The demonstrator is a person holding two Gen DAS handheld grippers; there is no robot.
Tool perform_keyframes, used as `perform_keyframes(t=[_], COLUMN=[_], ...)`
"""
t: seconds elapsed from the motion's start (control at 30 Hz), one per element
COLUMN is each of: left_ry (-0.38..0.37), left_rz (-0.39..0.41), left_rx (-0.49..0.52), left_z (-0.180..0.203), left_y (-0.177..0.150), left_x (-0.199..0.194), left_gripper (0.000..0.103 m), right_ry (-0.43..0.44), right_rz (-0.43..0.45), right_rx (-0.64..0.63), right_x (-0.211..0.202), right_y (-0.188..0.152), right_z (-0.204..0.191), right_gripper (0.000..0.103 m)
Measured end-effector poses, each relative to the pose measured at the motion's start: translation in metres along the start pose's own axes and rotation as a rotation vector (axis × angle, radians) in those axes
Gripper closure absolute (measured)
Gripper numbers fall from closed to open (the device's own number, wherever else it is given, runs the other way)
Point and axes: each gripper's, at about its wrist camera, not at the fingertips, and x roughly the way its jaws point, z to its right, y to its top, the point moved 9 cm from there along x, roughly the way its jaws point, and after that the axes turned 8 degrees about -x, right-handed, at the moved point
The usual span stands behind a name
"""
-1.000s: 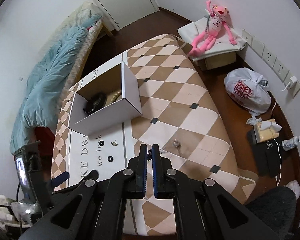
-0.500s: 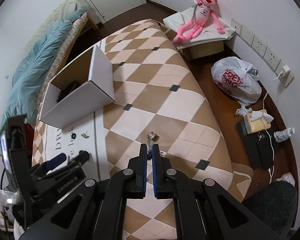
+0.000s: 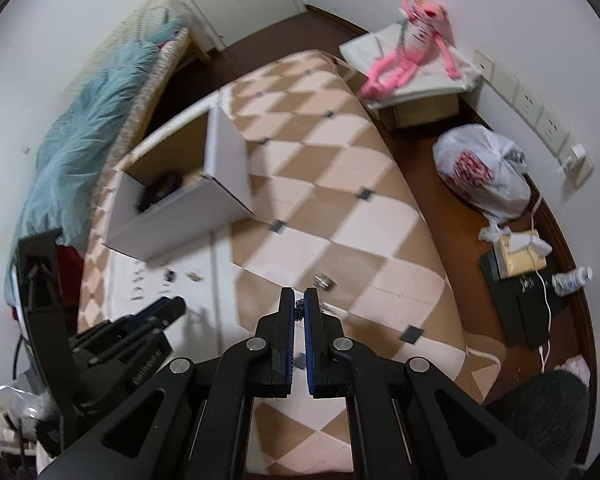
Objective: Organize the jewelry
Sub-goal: 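Grasp the small black ring with the left gripper while the right lifts the necklace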
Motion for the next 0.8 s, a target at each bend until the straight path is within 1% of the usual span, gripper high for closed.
perform_keyframes(t=[0.1, 0.27, 0.4, 0.5, 0.57, 0.67, 0.8], left_ry=[-0.036, -0.096, -0.131, -0.144, -0.139, -0.138, -0.140], left_rz=[0.028, 0.067, 0.089, 0.099, 0.110, 0.096, 0.046], left_rx=[-0.007, -0.033, -0.062, -0.074, -0.079, -0.088, -0.111], left_z=[-0.002, -0.005, -0.014, -0.022, -0.029, -0.038, -0.049], left_y=[0.010, 0.035, 0.060, 0.076, 0.090, 0.107, 0.125], left_x=[-0.022, -0.058, -0.077, -0.084, -0.085, -0.075, -0.052], left_gripper=[0.093, 0.093, 0.093, 0.093, 0.093, 0.093, 0.093], right_ry=[0.031, 0.082, 0.123, 0.139, 0.139, 0.128, 0.115], right_rz=[0.037, 0.111, 0.163, 0.189, 0.193, 0.169, 0.091], right_rx=[-0.035, -0.084, -0.120, -0.161, -0.188, -0.226, -0.260], right_x=[-0.020, -0.056, -0.080, -0.088, -0.086, -0.070, -0.031], right_y=[0.019, 0.064, 0.100, 0.125, 0.140, 0.157, 0.175], right_z=[-0.016, -0.041, -0.065, -0.086, -0.098, -0.114, -0.126], right_gripper=[0.098, 0.098, 0.098, 0.098, 0.098, 0.098, 0.098])
